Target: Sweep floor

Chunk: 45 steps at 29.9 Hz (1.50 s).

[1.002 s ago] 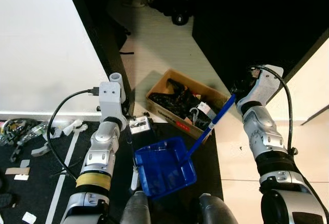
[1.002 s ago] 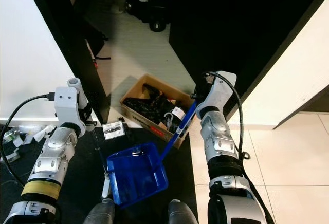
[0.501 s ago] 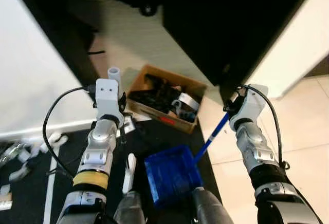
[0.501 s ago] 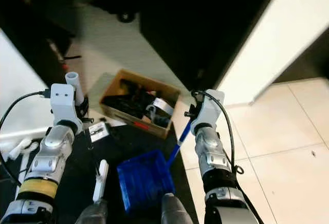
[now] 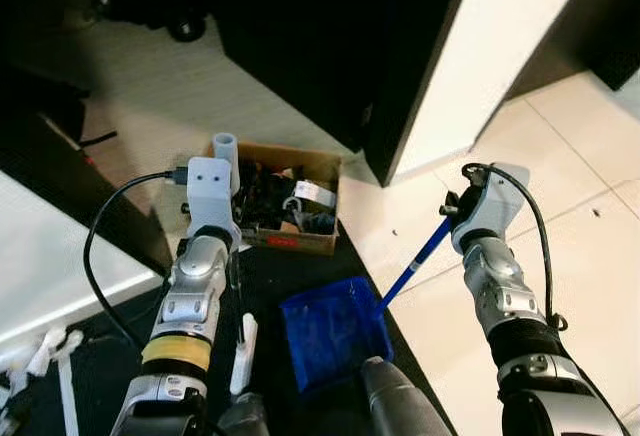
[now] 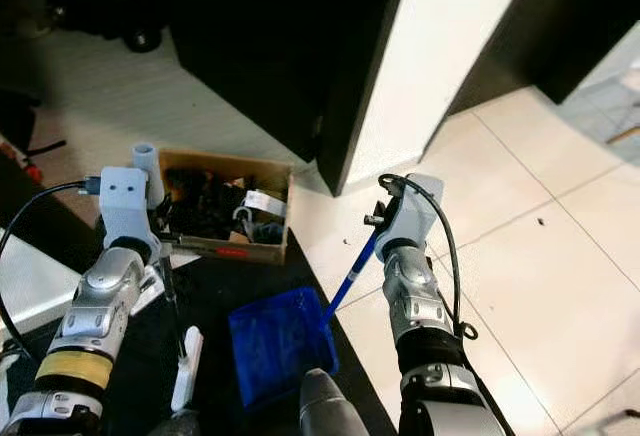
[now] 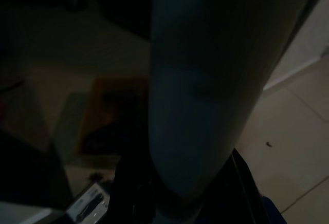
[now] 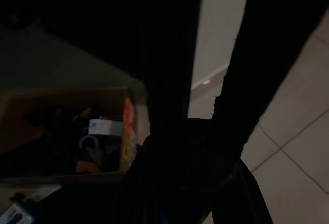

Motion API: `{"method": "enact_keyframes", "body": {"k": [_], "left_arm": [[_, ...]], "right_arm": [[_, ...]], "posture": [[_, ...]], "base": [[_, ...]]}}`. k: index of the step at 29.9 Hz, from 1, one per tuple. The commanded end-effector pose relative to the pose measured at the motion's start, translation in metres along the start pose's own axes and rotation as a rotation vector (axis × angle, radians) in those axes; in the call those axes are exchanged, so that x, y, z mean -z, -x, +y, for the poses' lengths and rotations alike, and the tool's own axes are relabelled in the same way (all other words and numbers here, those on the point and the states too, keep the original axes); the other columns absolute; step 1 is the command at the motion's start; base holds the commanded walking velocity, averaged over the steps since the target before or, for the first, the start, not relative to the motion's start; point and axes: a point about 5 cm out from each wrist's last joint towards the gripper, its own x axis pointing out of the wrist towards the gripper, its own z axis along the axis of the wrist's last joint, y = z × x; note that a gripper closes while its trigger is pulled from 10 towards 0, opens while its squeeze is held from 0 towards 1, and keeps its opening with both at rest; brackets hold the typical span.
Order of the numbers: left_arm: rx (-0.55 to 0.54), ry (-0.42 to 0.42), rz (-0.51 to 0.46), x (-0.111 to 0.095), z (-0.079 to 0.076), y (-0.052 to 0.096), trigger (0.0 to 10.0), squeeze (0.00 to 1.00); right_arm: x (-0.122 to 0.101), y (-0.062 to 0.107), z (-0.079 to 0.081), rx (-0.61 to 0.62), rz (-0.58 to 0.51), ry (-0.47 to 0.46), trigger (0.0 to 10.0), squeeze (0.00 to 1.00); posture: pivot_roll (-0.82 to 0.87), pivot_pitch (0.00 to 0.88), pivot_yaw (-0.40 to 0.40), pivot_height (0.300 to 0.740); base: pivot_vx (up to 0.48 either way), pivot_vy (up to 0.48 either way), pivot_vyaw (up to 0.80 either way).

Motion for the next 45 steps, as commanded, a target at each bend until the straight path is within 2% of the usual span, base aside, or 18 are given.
{"method": "enact_keyframes", "body": {"k": [1,6,13,15,20,22,26,27,29,32,35,40,45], "left_arm": [[0.008,-0.007,-0.012,0.003,-0.001,0.003,10.0,0.0],[-0.081,0.001,-0.047,0.003,0.011,0.005,10.0,0.0],[-0.189,-0.026,-0.096,0.001,0.027,0.009,10.0,0.0],[-0.293,0.016,-0.184,-0.008,0.042,0.014,10.0,0.0],[-0.284,0.037,-0.249,-0.014,0.044,0.018,10.0,0.0],[-0.267,0.039,-0.306,-0.021,0.044,0.021,10.0,0.0],[-0.267,0.024,-0.339,-0.025,0.045,0.023,10.0,0.0],[-0.27,0.027,-0.381,-0.031,0.046,0.024,10.0,0.0],[-0.261,0.031,-0.389,-0.032,0.046,0.025,10.0,0.0],[-0.215,0.031,-0.368,-0.029,0.041,0.023,10.0,0.0],[-0.138,-0.015,-0.276,-0.011,0.033,0.023,10.0,0.0],[-0.131,-0.04,-0.244,-0.005,0.034,0.025,10.0,0.0],[-0.128,-0.04,-0.221,-0.001,0.035,0.023,10.0,0.0]], "right_arm": [[-0.001,0.0,0.002,-0.019,-0.015,0.008,10.0,0.0],[-0.008,-0.003,0.013,-0.1,-0.054,0.026,10.0,0.0],[-0.021,-0.004,0.034,-0.235,-0.129,0.122,10.0,0.0],[-0.022,-0.003,0.042,-0.285,-0.151,0.168,10.0,0.0],[-0.019,-0.003,0.042,-0.286,-0.146,0.177,10.0,0.0],[-0.017,-0.002,0.041,-0.287,-0.142,0.194,10.0,0.0],[-0.015,-0.002,0.039,-0.281,-0.14,0.202,10.0,0.0],[-0.013,-0.001,0.034,-0.256,-0.136,0.213,10.0,0.0],[-0.012,-0.001,0.03,-0.235,-0.134,0.214,10.0,0.0],[-0.008,0.0,0.021,-0.192,-0.122,0.202,10.0,0.0],[-0.002,0.001,0.007,-0.124,-0.111,0.165,10.0,0.0],[-0.001,0.002,-0.001,-0.087,-0.113,0.127,10.0,0.0],[0.0,0.002,-0.006,-0.064,-0.112,0.128,10.0,0.0]], "posture": [[0.0,0.154,-0.027,0.74],[0.0,0.141,-0.032,0.74],[-0.01,0.128,-0.037,0.74],[0.0,0.118,-0.041,0.74],[0.0,0.109,-0.047,0.74],[0.0,0.109,-0.047,0.74],[0.0,0.105,-0.047,0.74],[0.0,0.104,-0.047,0.74],[0.0,0.106,-0.047,0.74],[0.0,0.109,-0.043,0.74],[0.0,0.112,-0.039,0.74],[0.01,0.116,-0.03,0.74],[0.0,0.121,-0.022,0.74]], "base": [[0.0,0.0,0.0],[0.0,0.0,0.0],[0.0,0.0,0.0],[0.0,0.0,0.0],[0.0,0.0,0.0],[0.0,0.0,0.0],[0.0,0.0,0.0],[0.0,0.0,0.0],[0.0,0.0,0.0],[0.0,0.0,0.0],[0.0,0.0,0.0],[0.0,0.0,0.0],[0.0,0.0,0.0]]}}
